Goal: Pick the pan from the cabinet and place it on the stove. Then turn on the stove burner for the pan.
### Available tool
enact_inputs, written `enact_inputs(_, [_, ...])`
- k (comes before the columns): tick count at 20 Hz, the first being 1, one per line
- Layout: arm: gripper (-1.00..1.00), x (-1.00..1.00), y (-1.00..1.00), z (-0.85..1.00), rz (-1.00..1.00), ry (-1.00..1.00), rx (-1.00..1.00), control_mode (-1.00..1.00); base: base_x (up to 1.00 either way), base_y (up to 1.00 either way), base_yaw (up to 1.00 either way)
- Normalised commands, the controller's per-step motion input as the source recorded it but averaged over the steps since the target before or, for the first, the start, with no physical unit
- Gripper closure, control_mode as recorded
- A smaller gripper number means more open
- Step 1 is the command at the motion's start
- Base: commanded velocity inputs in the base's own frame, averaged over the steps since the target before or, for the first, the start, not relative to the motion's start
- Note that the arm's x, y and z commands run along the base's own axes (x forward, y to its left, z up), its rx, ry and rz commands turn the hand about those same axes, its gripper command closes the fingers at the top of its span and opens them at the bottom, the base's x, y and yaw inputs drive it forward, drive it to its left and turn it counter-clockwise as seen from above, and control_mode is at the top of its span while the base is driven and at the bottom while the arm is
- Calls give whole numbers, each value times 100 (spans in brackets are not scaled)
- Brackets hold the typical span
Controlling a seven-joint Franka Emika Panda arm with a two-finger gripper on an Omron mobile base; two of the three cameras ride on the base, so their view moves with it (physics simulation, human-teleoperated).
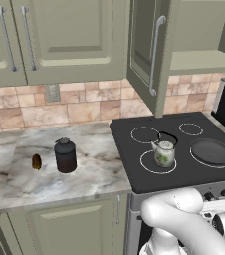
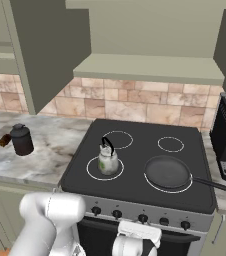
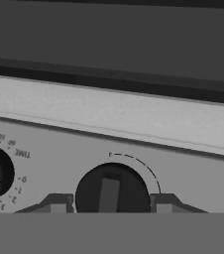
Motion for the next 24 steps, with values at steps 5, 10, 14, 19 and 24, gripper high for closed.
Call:
enact_inputs(5, [100,-1,-1,1,0,-1,-24,-100,0,0,0])
enact_inputs(10, [100,-4,-6,17,0,-1,-29,-100,0,0,0])
enact_inputs(14, [100,-1,-2,26,0,0,-29,-100,0,0,0])
enact_inputs(19, [100,-3,0,33,0,0,-28,-100,0,0,0])
enact_inputs(24, [100,-2,0,27,0,0,-29,-100,0,0,0])
